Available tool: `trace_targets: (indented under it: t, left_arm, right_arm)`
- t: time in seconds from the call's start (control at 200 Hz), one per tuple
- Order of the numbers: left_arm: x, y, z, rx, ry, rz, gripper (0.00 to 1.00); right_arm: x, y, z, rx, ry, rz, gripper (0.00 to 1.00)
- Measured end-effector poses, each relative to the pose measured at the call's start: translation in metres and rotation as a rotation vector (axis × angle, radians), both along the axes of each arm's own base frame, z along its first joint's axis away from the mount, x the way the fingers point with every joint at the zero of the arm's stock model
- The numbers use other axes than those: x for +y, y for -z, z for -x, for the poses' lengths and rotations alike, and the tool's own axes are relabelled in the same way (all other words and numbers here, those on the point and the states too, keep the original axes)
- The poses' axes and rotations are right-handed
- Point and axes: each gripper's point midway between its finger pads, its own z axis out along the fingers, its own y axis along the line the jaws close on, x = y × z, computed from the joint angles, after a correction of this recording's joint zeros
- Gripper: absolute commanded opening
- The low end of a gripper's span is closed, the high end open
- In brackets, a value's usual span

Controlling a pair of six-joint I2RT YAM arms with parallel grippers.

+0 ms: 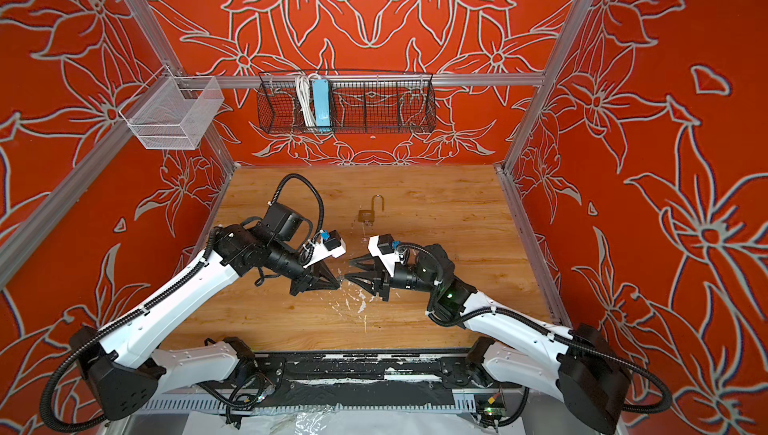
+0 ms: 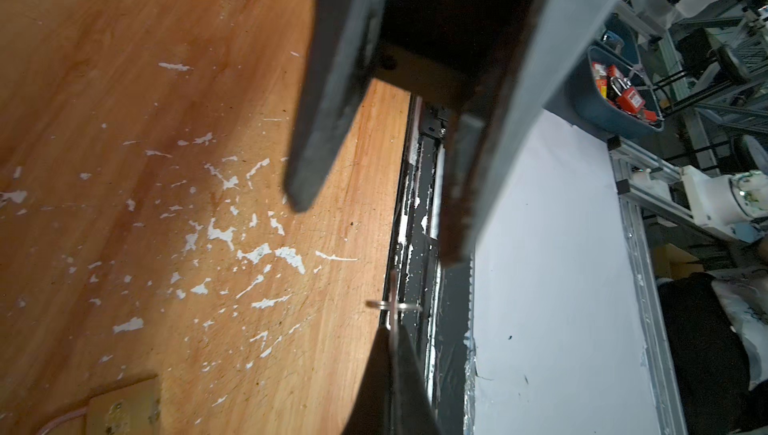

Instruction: Unlock with the key

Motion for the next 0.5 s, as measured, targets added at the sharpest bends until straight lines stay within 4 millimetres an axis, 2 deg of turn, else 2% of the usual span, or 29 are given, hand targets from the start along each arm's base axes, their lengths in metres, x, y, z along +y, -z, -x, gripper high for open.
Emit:
trace_targets:
  t: [0.12,0.31,0.5]
  left_arm:
    - [-0.002,0.0,-0.01,-0.053,-0.02,0.003,0.0]
    - [-0.001,0.008,-0.012,-0.125,-0.036,0.043,0.0]
    - [-0.003,-0.004,-0.013,-0.179,-0.031,0.092,0.0]
  right_arm:
    - [-0.001,-0.006,0.003,-0.017,-0.005,-0.016,0.4]
    - [0.005,0.009,0.003,-0.006,-0.04,0.032,0.4]
    - [0.009,0.013,0.002,-0.023,-0.051,0.066,0.42]
